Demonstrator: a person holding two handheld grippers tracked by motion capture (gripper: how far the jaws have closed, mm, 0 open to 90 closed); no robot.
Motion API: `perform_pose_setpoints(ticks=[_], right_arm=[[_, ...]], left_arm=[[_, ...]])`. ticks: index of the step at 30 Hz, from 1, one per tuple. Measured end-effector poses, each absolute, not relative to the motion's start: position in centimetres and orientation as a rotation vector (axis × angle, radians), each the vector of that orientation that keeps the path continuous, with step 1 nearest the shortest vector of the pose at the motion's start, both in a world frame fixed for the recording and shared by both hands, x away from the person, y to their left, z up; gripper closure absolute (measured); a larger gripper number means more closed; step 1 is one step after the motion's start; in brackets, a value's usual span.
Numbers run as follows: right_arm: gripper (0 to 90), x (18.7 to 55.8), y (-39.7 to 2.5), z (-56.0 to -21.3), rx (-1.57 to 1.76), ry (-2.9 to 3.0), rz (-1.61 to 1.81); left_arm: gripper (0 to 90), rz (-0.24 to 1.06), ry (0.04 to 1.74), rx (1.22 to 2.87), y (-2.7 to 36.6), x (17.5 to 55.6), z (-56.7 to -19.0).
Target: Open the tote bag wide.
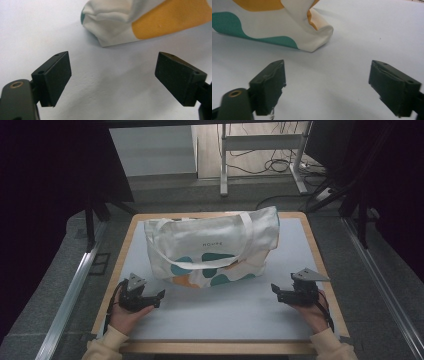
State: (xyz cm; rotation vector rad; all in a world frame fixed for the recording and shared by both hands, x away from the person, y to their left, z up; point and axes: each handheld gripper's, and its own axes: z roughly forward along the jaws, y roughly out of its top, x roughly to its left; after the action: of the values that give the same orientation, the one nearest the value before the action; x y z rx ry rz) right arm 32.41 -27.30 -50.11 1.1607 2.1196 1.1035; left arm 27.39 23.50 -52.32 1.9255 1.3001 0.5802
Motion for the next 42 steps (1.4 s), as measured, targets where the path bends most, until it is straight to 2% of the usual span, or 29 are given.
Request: perform_pose_setpoints(ticks=[11, 21, 22, 24, 42], right_arm=[[20.5, 32.4, -26.2, -49.8, 1.091, 2.147, 1.100], [21.6, 32.4, -26.4, -50.1, 1.113, 2.172, 1.083], [21.6, 32.4, -26.5, -50.1, 1.116, 2.169, 1.091], [21.6, 32.3, -26.5, -50.1, 1.122, 2.167, 1.095], [22.3, 33.1, -26.7, -48.5, 1.136, 2.130, 1.158]], left_arm=[[20.6, 0.613, 1.299, 1.876, 24.3, 26.4, -52.1], [24.8, 0.582, 1.302, 1.887, 24.3, 26.7, -51.9], [28.7, 0.591, 1.302, 1.887, 24.3, 26.7, -51.9], [29.9, 0.598, 1.302, 1.885, 24.3, 26.6, -51.9], [27.7, 0.520, 1.285, 1.787, 25.3, 26.7, -49.6]])
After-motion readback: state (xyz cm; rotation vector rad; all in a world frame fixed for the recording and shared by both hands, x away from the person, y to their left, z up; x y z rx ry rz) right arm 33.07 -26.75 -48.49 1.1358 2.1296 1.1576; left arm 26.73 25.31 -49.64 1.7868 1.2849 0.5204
